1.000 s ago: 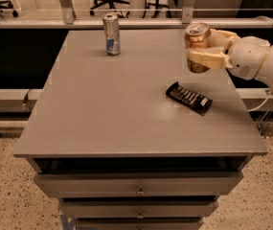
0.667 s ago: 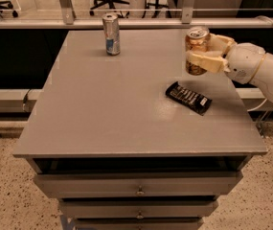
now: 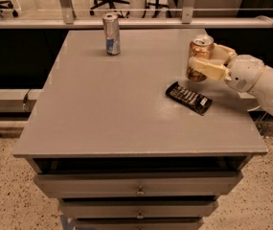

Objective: Place orange can upright

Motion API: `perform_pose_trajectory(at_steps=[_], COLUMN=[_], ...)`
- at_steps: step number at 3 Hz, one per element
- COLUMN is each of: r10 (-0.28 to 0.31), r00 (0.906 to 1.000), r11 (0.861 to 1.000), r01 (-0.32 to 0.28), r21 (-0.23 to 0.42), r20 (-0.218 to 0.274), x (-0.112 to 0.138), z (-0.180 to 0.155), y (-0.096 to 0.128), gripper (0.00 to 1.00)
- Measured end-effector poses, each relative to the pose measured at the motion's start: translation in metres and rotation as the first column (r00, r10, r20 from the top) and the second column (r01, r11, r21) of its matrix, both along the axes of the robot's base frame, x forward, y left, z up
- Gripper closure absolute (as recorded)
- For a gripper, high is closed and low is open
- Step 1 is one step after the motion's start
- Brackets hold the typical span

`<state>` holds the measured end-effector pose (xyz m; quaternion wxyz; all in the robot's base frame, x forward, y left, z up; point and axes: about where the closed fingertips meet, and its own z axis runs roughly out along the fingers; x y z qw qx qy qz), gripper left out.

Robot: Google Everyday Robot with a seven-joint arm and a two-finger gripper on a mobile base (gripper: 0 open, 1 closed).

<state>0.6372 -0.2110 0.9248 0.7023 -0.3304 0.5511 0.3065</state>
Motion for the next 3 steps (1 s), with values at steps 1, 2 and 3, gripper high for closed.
perform_pose_trajectory(at_steps=[1,2,3], r10=[0.029,0.038,0.048], r00=[0.9989,0.997,0.9962], r11=[0.999,0.999,0.999], r01=[-0.028,-0.037,-0.049], r21=[0.016,0.015,-0.009], r20=[-0.038,-0.068,-0.072], x=[-0.003,-0.007,-0.006], z=[-0.009,-0.021,-0.027], y=[-0.005,-0.009,-0.015], gripper=[0.74,0.43,0.2])
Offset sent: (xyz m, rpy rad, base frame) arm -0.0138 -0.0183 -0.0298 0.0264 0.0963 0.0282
